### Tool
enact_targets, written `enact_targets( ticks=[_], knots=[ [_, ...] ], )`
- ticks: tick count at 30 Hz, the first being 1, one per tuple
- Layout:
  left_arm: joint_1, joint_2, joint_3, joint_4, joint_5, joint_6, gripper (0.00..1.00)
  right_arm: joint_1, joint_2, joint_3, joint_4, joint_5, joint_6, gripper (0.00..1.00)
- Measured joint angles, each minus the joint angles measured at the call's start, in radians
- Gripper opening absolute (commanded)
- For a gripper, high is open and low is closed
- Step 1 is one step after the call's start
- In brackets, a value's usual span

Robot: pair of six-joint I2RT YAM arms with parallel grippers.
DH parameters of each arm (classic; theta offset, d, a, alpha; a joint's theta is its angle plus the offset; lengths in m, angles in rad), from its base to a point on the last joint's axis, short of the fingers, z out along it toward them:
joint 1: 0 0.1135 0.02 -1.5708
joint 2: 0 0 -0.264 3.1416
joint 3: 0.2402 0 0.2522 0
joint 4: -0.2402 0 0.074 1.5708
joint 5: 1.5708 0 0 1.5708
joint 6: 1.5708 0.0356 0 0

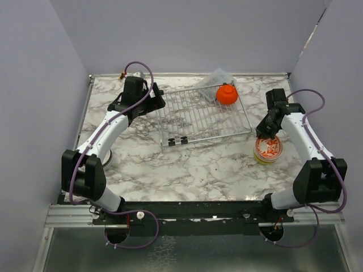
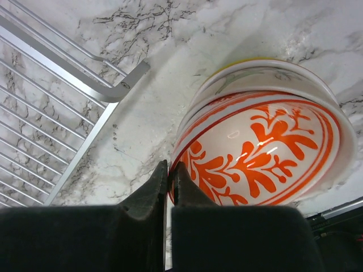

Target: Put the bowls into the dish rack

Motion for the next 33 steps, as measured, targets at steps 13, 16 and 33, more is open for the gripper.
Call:
enact_targets(
  ticks=[13,16,33],
  knots=[
    [0.0,-0.04,-0.032,0.016,0.026,-0.056,0.99,0.0,-0.086,0.243,-0.083,-0.048,0.021,0.01],
    [0.0,-0.057,-0.032,0.016,0.023,-0.056,0.99,0.0,-0.111,0.274,-0.052,-0.097,0.022,0.01],
    [0.0,-0.124,-0.237,0.08,-0.101,-0.193,0.92,0.142,0.004,0.051,0.592,-0.485,0.099,0.01]
  ],
)
